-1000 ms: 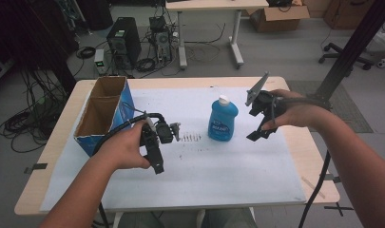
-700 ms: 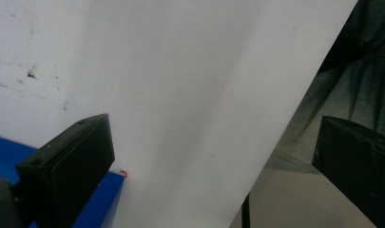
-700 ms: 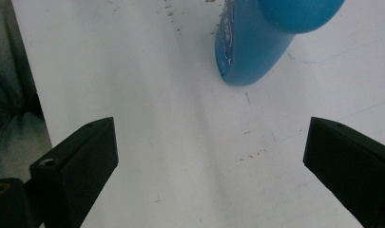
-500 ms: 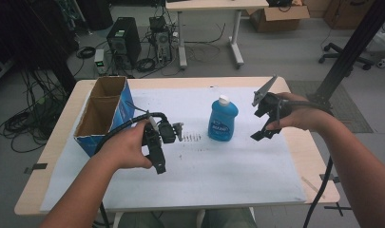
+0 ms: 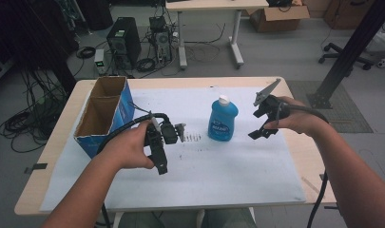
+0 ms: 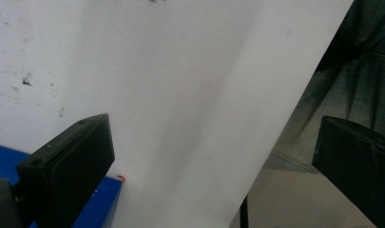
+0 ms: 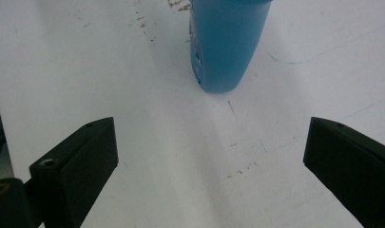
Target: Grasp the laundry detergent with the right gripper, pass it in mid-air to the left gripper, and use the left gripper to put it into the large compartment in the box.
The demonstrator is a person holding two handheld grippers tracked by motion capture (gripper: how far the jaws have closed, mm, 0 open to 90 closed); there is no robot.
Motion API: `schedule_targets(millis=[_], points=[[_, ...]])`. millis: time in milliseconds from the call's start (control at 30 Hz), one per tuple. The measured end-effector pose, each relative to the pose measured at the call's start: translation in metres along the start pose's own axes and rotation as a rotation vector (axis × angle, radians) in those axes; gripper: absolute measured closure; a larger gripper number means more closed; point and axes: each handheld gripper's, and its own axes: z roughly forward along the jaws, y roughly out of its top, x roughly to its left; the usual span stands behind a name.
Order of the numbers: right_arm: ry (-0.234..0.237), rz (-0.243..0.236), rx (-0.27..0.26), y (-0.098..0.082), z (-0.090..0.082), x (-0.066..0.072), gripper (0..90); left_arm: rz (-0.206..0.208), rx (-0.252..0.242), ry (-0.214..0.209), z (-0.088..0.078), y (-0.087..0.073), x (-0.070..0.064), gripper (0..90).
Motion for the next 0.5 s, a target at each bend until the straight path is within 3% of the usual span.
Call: schedule_targets(millis=[500], points=[[0.024,0.034,-0.085,-0.009,0.016,-0.009,4.0,-0.007,0.001,-0.005,0.003,-0.007,0.001,0.4]])
